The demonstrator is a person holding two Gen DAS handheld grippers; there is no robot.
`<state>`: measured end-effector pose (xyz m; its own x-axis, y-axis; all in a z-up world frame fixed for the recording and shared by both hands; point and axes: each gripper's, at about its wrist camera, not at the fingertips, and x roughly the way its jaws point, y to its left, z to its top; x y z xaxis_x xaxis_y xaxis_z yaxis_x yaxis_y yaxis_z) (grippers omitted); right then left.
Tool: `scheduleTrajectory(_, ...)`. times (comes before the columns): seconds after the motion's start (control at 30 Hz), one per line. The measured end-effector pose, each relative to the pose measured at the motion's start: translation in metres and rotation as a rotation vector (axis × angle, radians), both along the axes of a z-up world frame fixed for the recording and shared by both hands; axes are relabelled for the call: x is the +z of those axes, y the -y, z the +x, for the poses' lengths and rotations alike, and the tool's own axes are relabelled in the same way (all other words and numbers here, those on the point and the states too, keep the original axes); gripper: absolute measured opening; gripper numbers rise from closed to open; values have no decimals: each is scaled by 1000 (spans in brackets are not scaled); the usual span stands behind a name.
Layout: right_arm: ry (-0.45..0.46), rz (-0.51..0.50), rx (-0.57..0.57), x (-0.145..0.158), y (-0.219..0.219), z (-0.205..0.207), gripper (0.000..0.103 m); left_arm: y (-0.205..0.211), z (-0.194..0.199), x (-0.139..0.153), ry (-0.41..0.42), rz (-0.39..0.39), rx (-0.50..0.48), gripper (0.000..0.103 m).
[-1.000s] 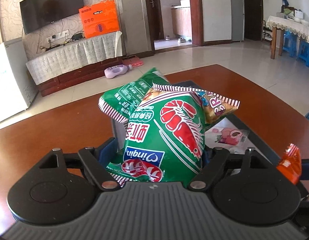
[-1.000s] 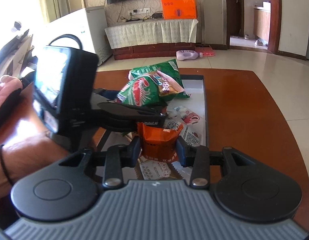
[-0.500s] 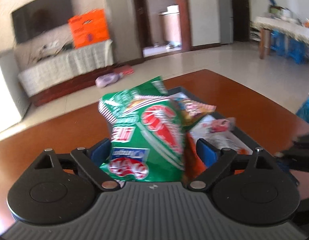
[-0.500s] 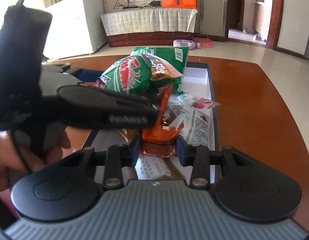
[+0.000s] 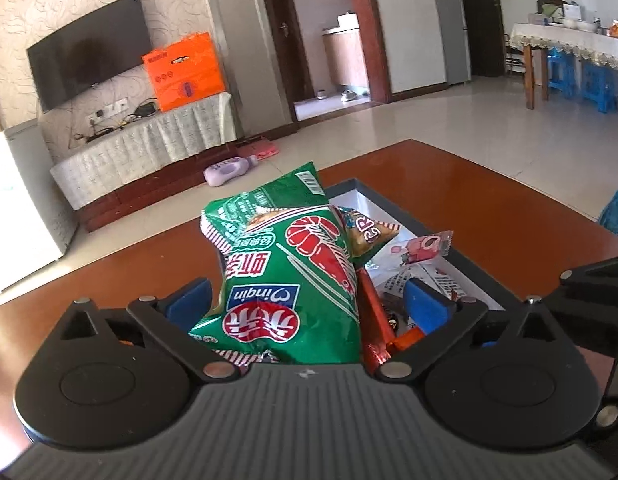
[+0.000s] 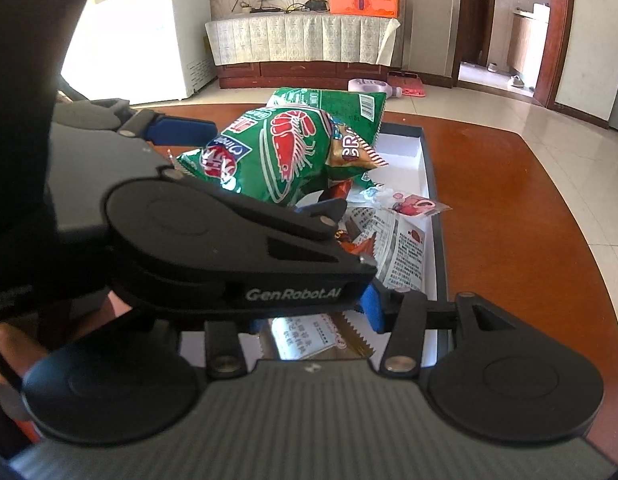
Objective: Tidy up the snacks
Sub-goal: 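Lower the chip bag into the box with the left gripper while the right releases the orange packet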
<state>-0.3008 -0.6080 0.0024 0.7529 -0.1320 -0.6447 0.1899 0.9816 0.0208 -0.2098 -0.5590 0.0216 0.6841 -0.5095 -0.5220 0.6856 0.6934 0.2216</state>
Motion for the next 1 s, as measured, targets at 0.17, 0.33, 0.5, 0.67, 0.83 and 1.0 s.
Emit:
scheduleTrajectory(0.17,4,7,3,3,-3,-5,49,-5,-4,2,-20,-4,41,103)
scheduleTrajectory(0.33,13,16,2,6,-6,-13,49,-13,-9,9,-16,-36,76,103)
scheduleTrajectory(0.5,20,19,-6,10,-9,-19,49,-20,-19,16,-3,-36,99,103)
scheduleTrajectory(0.67,22,22,-17,12,-15,-24,49,-29,-37,24,-6,-70,105,103)
scheduleTrajectory(0.83,33,19,-17,12,-22,-37,51,-37,-54,30,-4,-93,114,103)
scheduleTrajectory(1.0,53,12,-28,16,-26,-46,53,-50,-68,31,-2,-107,137,103)
